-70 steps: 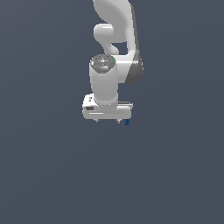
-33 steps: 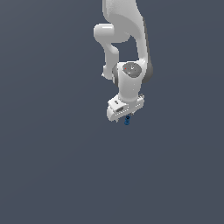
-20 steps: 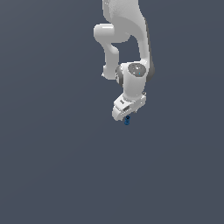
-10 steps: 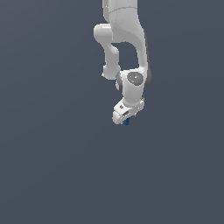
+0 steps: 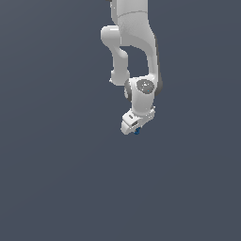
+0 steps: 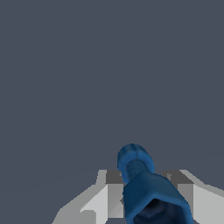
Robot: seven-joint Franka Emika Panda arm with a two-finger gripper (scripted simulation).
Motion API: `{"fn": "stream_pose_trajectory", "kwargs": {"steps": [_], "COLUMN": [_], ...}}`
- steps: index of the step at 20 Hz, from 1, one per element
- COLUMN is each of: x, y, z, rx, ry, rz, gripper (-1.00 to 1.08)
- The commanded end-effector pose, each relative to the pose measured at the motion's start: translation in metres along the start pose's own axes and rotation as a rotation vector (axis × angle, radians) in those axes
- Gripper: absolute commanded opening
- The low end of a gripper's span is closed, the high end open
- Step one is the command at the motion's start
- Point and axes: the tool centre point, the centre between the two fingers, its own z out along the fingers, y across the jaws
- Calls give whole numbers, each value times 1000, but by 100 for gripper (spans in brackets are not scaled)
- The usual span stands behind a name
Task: Pick up the object and move it to a goal position.
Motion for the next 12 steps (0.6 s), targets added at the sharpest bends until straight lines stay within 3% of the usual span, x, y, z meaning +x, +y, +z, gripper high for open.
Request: {"fn": "stream_pose_trajectory", "kwargs": {"steps": [1,7,12], "x": [0,0,1], "y": [0,1,17], "z": [0,0,-1], "rx": [0,0,0], "ry": [0,0,0], "rz": [0,0,0], "gripper": [-100,-100,-100]}}
